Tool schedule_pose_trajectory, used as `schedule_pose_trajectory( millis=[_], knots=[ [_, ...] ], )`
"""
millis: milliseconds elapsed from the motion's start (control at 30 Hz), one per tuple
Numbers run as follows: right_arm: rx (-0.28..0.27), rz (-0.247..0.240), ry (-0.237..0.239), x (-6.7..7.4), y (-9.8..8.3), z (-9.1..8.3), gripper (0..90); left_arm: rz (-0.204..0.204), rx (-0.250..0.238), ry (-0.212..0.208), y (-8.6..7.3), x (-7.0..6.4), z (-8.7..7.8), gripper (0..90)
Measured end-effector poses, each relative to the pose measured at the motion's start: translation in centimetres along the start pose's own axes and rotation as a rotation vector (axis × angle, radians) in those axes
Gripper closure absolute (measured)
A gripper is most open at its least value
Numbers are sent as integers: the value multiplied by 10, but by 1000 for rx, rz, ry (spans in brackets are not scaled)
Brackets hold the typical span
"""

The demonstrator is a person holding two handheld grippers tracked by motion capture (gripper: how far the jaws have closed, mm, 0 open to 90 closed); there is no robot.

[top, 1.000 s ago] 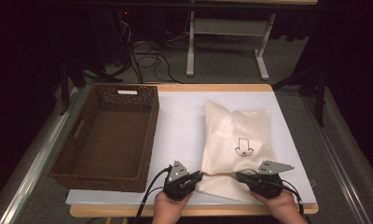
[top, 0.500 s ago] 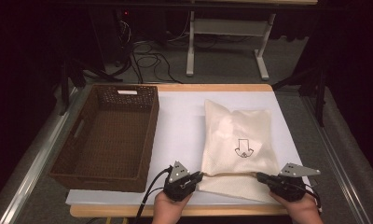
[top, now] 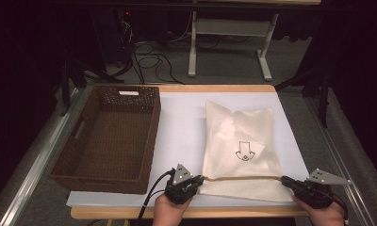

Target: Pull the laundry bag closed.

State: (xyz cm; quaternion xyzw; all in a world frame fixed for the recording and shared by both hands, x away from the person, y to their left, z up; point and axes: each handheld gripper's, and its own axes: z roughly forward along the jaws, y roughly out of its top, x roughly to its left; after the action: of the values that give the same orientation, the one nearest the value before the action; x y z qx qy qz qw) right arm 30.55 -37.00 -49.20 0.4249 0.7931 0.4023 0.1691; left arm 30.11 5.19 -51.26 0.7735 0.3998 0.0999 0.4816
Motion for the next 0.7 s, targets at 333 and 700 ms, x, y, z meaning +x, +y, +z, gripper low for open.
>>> schedule_pose_trajectory(
  millis=[333,700],
  knots=[
    [0,19,-33,-10,-6,-6,879,19,12,-1,-1,0,-2,845],
    [-111,29,-6,-2,1,-16,738,77,-81,60,7,-4,-20,659]
  ],
)
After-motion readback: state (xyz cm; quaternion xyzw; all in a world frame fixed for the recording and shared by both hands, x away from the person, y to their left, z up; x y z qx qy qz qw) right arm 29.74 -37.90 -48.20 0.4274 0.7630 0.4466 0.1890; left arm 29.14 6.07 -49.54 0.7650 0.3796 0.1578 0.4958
